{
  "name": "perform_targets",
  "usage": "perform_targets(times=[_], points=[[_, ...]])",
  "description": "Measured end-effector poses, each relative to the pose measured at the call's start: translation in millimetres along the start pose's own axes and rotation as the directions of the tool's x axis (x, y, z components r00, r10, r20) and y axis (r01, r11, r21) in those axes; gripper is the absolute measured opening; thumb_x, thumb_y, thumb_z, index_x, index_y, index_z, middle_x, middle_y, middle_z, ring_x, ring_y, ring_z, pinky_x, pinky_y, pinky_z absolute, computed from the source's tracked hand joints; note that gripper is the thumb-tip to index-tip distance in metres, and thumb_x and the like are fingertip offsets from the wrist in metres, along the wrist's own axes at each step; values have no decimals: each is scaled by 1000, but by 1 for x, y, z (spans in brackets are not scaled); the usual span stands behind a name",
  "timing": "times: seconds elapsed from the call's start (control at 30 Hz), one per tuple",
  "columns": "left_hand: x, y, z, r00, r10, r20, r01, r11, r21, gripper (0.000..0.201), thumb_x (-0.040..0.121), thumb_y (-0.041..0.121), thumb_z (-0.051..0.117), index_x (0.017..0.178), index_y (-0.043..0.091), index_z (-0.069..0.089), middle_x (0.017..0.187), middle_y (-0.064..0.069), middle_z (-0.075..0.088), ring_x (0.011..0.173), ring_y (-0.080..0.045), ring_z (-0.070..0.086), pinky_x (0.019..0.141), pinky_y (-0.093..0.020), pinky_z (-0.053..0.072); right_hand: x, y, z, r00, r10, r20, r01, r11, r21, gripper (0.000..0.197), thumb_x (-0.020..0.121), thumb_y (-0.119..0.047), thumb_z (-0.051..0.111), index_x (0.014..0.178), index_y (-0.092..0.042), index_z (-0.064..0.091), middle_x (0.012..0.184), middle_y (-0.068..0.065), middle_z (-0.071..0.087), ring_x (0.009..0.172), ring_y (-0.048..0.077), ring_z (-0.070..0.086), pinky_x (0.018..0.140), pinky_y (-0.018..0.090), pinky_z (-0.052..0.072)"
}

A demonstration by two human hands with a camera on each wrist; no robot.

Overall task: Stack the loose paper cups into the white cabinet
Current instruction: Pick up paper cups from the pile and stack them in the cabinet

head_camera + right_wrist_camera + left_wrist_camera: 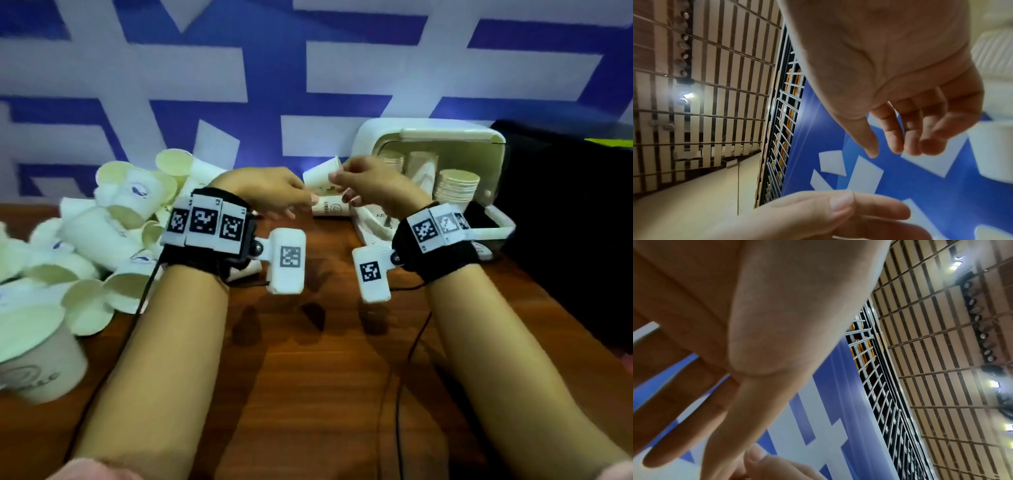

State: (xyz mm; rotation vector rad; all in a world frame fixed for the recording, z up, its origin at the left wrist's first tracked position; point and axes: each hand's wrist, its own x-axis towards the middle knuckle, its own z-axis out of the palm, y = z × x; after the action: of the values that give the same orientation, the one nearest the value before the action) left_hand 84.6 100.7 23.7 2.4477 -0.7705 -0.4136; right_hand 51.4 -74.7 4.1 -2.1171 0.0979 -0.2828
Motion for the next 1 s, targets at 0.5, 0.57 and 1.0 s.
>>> perform_targets(times=[0.5, 0.57, 1.0], points=[[-19, -96, -24, 979, -206, -14, 200, 933, 298, 63, 85, 53, 63, 137, 21, 49, 137, 2, 53, 124, -18, 49, 109, -38, 36, 5, -11, 108, 942, 235, 238, -208, 969, -131, 36, 94, -32, 59, 112, -1, 58, 93, 9, 62, 80, 21, 60, 88, 40, 55], [-12, -99, -20, 973, -231, 11, 213, 915, 344, 62, 81, 54, 66, 131, 19, 54, 131, 2, 57, 119, -18, 52, 107, -40, 39, 5, -7, 110, 929, 261, 261, -208, 954, -215, 38, 95, -34, 57, 116, -3, 58, 103, 10, 65, 87, 21, 63, 94, 45, 53], [7, -104, -5, 967, -252, 24, 210, 850, 483, 63, 75, 43, 76, 129, 17, 54, 126, 1, 61, 114, -18, 56, 101, -38, 45, 8, 3, 123, 808, 399, 433, -381, 915, -132, 36, 101, -15, 48, 122, 13, 52, 120, 27, 62, 77, 25, 65, 75, 30, 59]])
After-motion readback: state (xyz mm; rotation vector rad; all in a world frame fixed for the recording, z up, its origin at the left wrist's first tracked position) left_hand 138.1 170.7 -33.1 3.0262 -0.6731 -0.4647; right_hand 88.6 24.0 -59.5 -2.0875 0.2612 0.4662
